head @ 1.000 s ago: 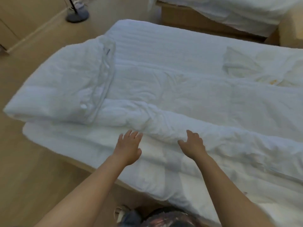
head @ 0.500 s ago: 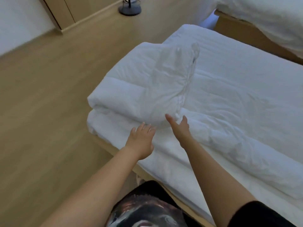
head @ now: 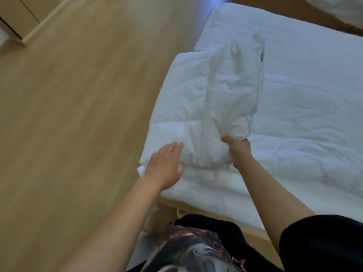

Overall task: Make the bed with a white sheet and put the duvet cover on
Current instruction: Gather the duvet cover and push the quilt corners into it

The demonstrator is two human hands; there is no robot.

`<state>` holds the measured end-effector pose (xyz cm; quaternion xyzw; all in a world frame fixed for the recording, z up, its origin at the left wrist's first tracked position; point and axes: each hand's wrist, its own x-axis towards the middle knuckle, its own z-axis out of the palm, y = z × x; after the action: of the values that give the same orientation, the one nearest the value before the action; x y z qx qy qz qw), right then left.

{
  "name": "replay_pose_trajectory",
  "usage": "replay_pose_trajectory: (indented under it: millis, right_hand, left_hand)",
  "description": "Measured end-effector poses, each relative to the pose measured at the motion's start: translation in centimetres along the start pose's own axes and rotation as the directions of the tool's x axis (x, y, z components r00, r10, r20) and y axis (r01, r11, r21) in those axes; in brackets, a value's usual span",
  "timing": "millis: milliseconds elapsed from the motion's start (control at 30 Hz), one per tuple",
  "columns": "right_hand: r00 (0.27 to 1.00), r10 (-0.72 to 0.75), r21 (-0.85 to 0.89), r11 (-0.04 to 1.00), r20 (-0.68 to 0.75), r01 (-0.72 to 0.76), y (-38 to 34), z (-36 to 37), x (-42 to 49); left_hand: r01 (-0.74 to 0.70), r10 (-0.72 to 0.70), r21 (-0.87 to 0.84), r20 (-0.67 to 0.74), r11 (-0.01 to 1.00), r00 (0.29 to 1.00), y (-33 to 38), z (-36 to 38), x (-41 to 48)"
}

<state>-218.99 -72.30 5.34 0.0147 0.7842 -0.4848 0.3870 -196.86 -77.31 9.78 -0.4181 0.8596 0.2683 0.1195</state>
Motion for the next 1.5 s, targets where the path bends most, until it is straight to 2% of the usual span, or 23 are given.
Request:
replay_pose_trajectory:
  millis: [200,300,433,567,633,667,700,733,800,833,867,900,933,967,1000,1067,1133,1200,1267,1333,1367,1433,1500]
  right_hand:
    - [0.981,-0.191,-0.111,0.975,0.026,0.193,-1.4,11.6,-6.9]
    - [0.961,-0.277,-0.202,0.942,-0.021,0.267,-2.2,16.4,-9.6]
    - [0.947,-0.32,-0.444,0.851,-0.018,0.279,-2.9,21.4,-11.3]
    - [0.963,-0.267,-0.516,0.821,0.03,0.244,-2.8,25.0,-11.9]
    - [0.978,-0.166,-0.366,0.908,0.128,0.202,-2.9,26.0,-11.4]
    - [0.985,-0.119,-0.177,0.974,0.121,0.139,-3.2,26.1,-11.0]
    - [0.998,-0.063,0.034,0.998,0.026,0.062,-3.5,26.0,-10.3]
    - [0.987,0.014,0.191,0.981,-0.162,0.018,-3.4,25.7,-9.1]
    - [0.82,0.282,0.256,0.951,-0.498,-0.172,-2.1,24.8,-6.6]
    - [0.715,0.472,0.322,0.88,-0.515,-0.35,-1.6,25.2,-6.2]
    - [0.642,0.665,0.461,0.739,-0.382,-0.491,-1.2,26.2,-5.6]
    - [0.632,0.759,0.606,0.579,-0.157,-0.545,-1.1,27.7,-4.7]
    - [0.664,0.744,0.729,0.413,0.074,-0.545,-1.2,29.3,-3.5]
    - [0.703,0.692,0.821,0.298,0.166,-0.486,-1.6,31.1,-2.3]
    - [0.736,0.664,0.877,0.271,0.127,-0.396,-2.1,32.5,-1.4]
    - [0.763,0.644,0.929,0.314,-0.055,-0.198,-3.8,34.8,1.0]
    - [0.792,0.601,0.938,0.325,-0.105,-0.123,-6.9,36.8,3.2]
    - [0.835,0.539,0.939,0.331,-0.112,-0.088,-10.2,39.1,4.6]
    - [0.89,0.43,0.925,0.378,-0.151,-0.026,-14.1,41.5,5.9]
    - [0.921,0.307,0.899,0.429,-0.239,0.091,-18.6,43.0,7.5]
    - [0.916,0.271,0.884,0.441,-0.295,0.155,-21.1,43.4,8.3]
    - [0.864,0.26,0.855,0.424,-0.432,0.299,-25.9,43.9,9.9]
    - [0.732,0.329,0.778,0.46,-0.597,0.428,-30.3,44.8,11.7]
  left_hand:
    - [-0.118,0.118,-0.016,0.027,0.993,0.993,-11.2,-6.4,2.6]
    - [-0.268,0.261,0.118,0.067,0.956,0.963,-15.3,-10.3,3.7]
    - [-0.42,0.415,0.314,0.087,0.852,0.906,-18.3,-15.3,7.0]
    - [-0.558,0.549,0.499,0.182,0.663,0.816,-18.8,-18.1,12.2]
    - [-0.625,0.616,0.592,0.257,0.509,0.745,-18.4,-18.6,15.3]
    - [-0.652,0.635,0.62,0.302,0.437,0.711,-18.4,-18.6,16.8]
    - [-0.676,0.638,0.631,0.35,0.381,0.686,-18.5,-18.6,18.4]
    - [-0.695,0.625,0.625,0.393,0.357,0.674,-18.8,-18.7,19.9]
    - [-0.732,0.574,0.587,0.485,0.346,0.66,-19.7,-18.7,22.4]
    - [-0.756,0.561,0.573,0.53,0.315,0.636,-20.1,-18.7,23.6]
    - [-0.777,0.568,0.567,0.557,0.273,0.606,-20.5,-18.7,24.9]
    - [-0.795,0.579,0.564,0.578,0.225,0.574,-20.6,-18.7,26.2]
    - [-0.811,0.583,0.559,0.607,0.171,0.541,-20.8,-18.7,27.5]
    - [-0.828,0.57,0.549,0.647,0.112,0.506,-21.1,-18.7,28.9]
    - [-0.835,0.557,0.546,0.672,0.071,0.488,-21.6,-18.6,29.8]
    - [-0.831,0.539,0.556,0.691,0.031,0.482,-22.8,-18.6,32.2]
    - [-0.831,0.55,0.555,0.679,0.048,0.486,-23.8,-19.2,35.0]
    - [-0.847,0.602,0.495,0.622,0.192,0.5,-24.1,-20.6,37.8]
    - [-0.86,0.681,0.326,0.526,0.392,0.51,-23.2,-22.7,41.3]
    - [-0.85,0.74,0.019,0.482,0.526,0.469,-21.9,-25.7,45.0]
    - [-0.816,0.766,-0.13,0.452,0.563,0.456,-21.3,-27.5,46.9]
    - [-0.739,0.781,-0.285,0.375,0.61,0.5,-20.5,-31.3,50.8]
    - [-0.71,0.775,-0.315,0.319,0.63,0.546,-20.1,-35.6,55.5]
